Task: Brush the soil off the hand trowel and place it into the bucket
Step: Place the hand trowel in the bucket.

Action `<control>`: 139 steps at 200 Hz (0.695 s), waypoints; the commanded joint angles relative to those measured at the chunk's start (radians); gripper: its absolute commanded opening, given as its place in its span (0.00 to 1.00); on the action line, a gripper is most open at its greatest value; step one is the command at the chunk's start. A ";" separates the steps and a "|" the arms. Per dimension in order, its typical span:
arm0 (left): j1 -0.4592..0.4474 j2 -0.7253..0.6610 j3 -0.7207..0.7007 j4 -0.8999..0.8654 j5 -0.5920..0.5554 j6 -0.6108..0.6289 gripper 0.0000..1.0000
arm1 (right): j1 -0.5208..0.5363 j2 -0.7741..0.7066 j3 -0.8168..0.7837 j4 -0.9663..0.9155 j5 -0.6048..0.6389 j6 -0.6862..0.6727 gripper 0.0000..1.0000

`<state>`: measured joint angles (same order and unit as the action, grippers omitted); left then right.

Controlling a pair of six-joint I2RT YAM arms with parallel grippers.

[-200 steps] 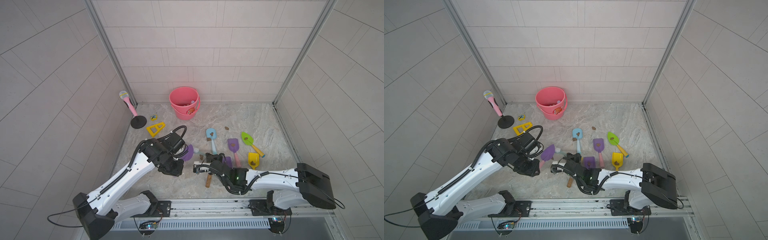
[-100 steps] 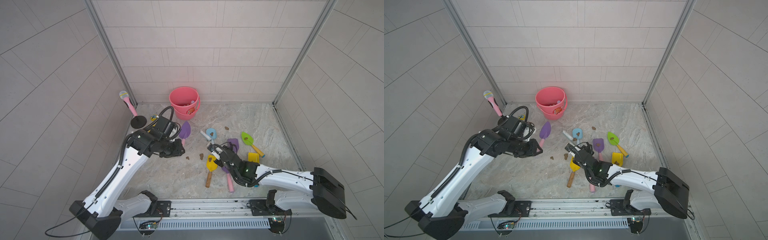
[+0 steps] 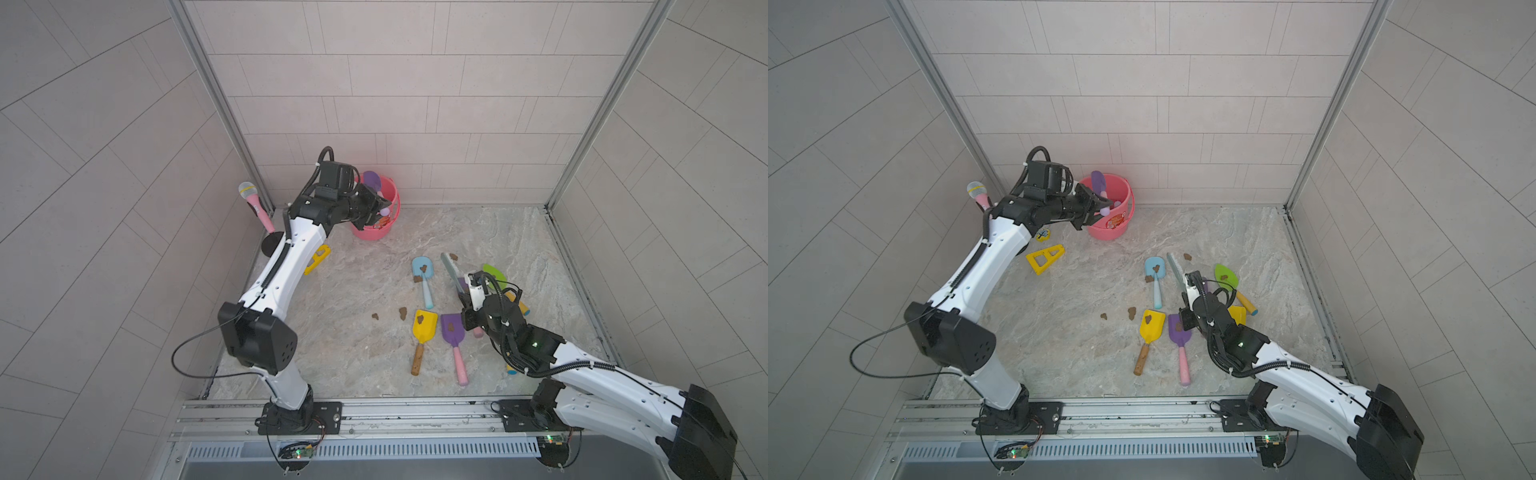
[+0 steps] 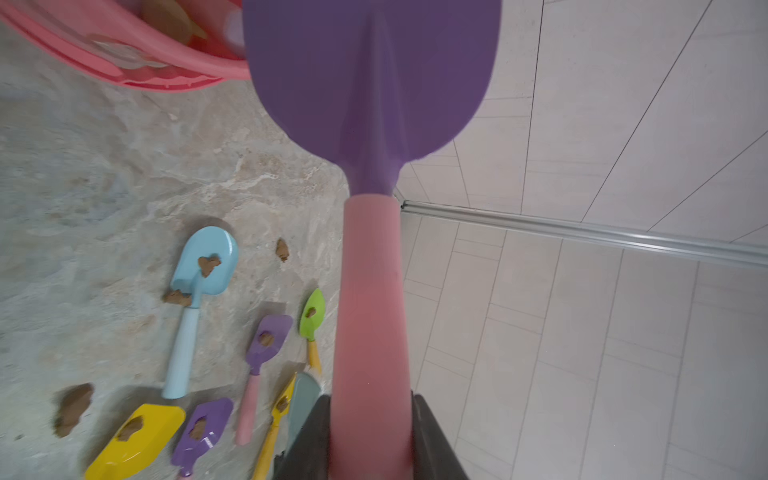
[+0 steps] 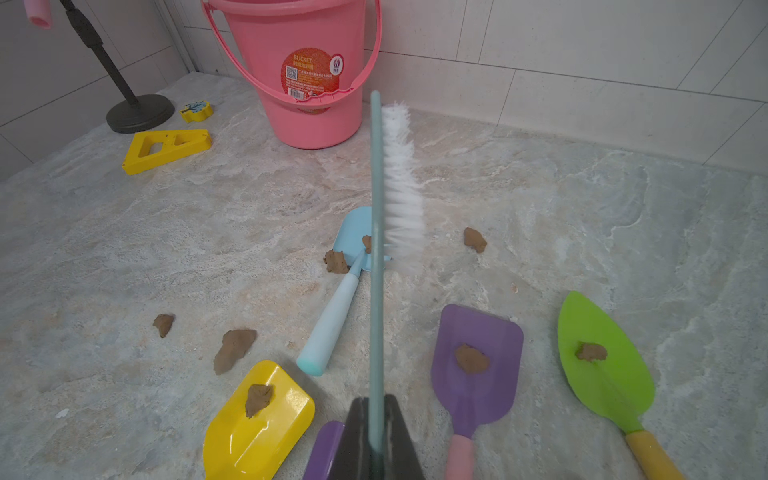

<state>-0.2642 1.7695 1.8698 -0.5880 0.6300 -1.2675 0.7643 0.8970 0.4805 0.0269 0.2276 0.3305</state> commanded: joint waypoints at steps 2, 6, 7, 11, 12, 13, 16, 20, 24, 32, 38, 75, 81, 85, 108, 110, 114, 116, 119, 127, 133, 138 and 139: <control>0.020 0.125 0.088 0.155 0.083 -0.219 0.00 | -0.006 -0.019 -0.010 -0.041 -0.026 0.081 0.00; 0.023 0.152 0.113 0.156 0.083 -0.224 0.00 | -0.004 -0.021 -0.012 -0.044 -0.029 0.085 0.00; 0.024 0.159 0.119 0.155 0.083 -0.225 0.00 | -0.005 -0.020 -0.012 -0.044 -0.031 0.088 0.00; 0.024 0.182 0.148 0.149 0.083 -0.227 0.00 | -0.005 -0.021 -0.015 -0.045 -0.035 0.092 0.00; 0.024 0.190 0.155 0.148 0.083 -0.227 0.00 | -0.005 -0.022 -0.015 -0.045 -0.036 0.094 0.00; 0.025 0.198 0.162 0.146 0.083 -0.226 0.00 | -0.005 -0.022 -0.015 -0.045 -0.037 0.095 0.00; 0.025 0.219 0.187 0.140 0.082 -0.225 0.00 | -0.005 -0.023 -0.017 -0.045 -0.041 0.100 0.00; 0.027 0.248 0.221 0.123 0.082 -0.218 0.00 | -0.005 -0.024 -0.019 -0.048 -0.046 0.106 0.00; 0.028 0.276 0.255 0.100 0.083 -0.213 0.00 | -0.006 -0.025 -0.019 -0.049 -0.051 0.109 0.00; 0.029 0.330 0.322 0.076 0.087 -0.210 0.00 | -0.005 -0.028 -0.022 -0.051 -0.063 0.116 0.00; 0.032 0.366 0.364 0.070 0.091 -0.211 0.00 | -0.005 -0.031 -0.023 -0.054 -0.070 0.121 0.00; 0.048 0.533 0.498 0.078 0.101 -0.284 0.00 | -0.005 -0.049 -0.032 -0.071 -0.082 0.120 0.00; 0.048 0.547 0.500 0.093 0.098 -0.292 0.00 | -0.005 -0.052 -0.033 -0.073 -0.080 0.115 0.00; 0.050 0.555 0.500 0.095 0.094 -0.297 0.00 | -0.005 -0.054 -0.034 -0.074 -0.079 0.111 0.00; 0.051 0.583 0.503 0.104 0.061 -0.306 0.00 | -0.005 -0.055 -0.037 -0.074 -0.080 0.098 0.00; 0.052 0.585 0.504 0.105 0.059 -0.307 0.00 | -0.005 -0.055 -0.037 -0.073 -0.079 0.097 0.00; 0.052 0.590 0.506 0.107 0.057 -0.310 0.00 | -0.005 -0.055 -0.037 -0.072 -0.083 0.096 0.00; 0.052 0.592 0.506 0.110 0.056 -0.311 0.00 | -0.005 -0.055 -0.036 -0.072 -0.083 0.096 0.00; 0.052 0.596 0.507 0.113 0.055 -0.312 0.02 | -0.005 -0.056 -0.037 -0.071 -0.084 0.095 0.00; 0.054 0.606 0.514 0.114 0.055 -0.313 0.07 | -0.005 -0.056 -0.036 -0.071 -0.087 0.095 0.00; 0.055 0.614 0.519 0.115 0.055 -0.314 0.11 | -0.005 -0.057 -0.034 -0.071 -0.089 0.096 0.00; 0.056 0.620 0.524 0.116 0.056 -0.314 0.14 | -0.005 -0.058 -0.034 -0.073 -0.089 0.096 0.00; 0.055 0.621 0.525 0.116 0.057 -0.314 0.14 | -0.005 -0.057 -0.033 -0.073 -0.090 0.096 0.00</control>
<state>-0.2180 2.3734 2.3371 -0.5243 0.6876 -1.5444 0.7628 0.8558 0.4500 -0.0349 0.1429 0.4263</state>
